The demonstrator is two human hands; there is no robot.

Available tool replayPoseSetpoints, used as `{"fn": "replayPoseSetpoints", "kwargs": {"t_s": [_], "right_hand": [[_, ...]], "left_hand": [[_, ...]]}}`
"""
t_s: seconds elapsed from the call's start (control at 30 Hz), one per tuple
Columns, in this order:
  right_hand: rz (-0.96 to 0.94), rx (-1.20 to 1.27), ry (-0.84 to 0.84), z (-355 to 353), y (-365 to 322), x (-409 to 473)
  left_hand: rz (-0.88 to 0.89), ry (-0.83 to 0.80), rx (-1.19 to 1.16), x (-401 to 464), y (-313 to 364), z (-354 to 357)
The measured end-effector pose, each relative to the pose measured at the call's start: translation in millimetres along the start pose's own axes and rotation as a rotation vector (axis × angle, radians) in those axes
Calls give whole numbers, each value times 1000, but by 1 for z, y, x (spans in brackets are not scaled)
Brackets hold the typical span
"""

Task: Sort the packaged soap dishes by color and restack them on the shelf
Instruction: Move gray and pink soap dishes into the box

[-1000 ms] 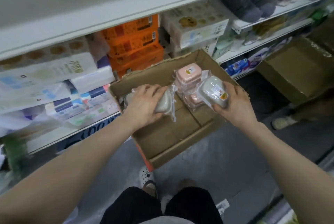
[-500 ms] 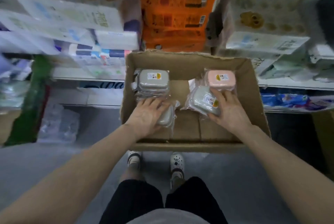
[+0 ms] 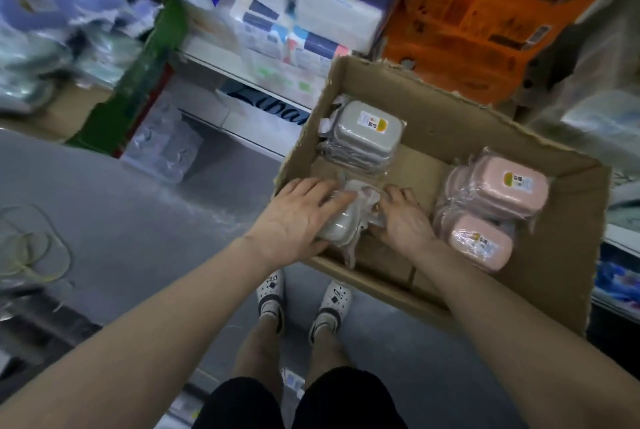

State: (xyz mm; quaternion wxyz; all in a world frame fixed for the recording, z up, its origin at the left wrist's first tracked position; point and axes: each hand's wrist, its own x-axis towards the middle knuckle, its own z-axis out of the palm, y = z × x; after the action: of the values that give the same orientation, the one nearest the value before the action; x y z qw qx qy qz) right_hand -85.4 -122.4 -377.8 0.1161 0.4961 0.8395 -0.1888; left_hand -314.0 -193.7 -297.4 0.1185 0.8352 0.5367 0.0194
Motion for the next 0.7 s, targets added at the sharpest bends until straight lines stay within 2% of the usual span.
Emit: {"fn": "replayPoseSetpoints", "kwargs": {"t_s": [0.1, 0.23, 0.4, 0.57, 0.7], "right_hand": [[24, 105, -22, 16, -4, 28], [69, 197, -143, 26, -2, 35], [2, 291, 10, -9, 5, -5], [-154, 314, 132, -53, -4, -56], [-180, 308, 106, -55, -22, -65]], "left_hand": [[-7, -4, -3, -4, -3, 5], [-22, -24, -19, -8, -5, 9], [-51, -21, -36, 3, -1, 1], [-60, -128, -21, 24, 4, -5], [-48, -161, -45, 44, 13, 0]]}}
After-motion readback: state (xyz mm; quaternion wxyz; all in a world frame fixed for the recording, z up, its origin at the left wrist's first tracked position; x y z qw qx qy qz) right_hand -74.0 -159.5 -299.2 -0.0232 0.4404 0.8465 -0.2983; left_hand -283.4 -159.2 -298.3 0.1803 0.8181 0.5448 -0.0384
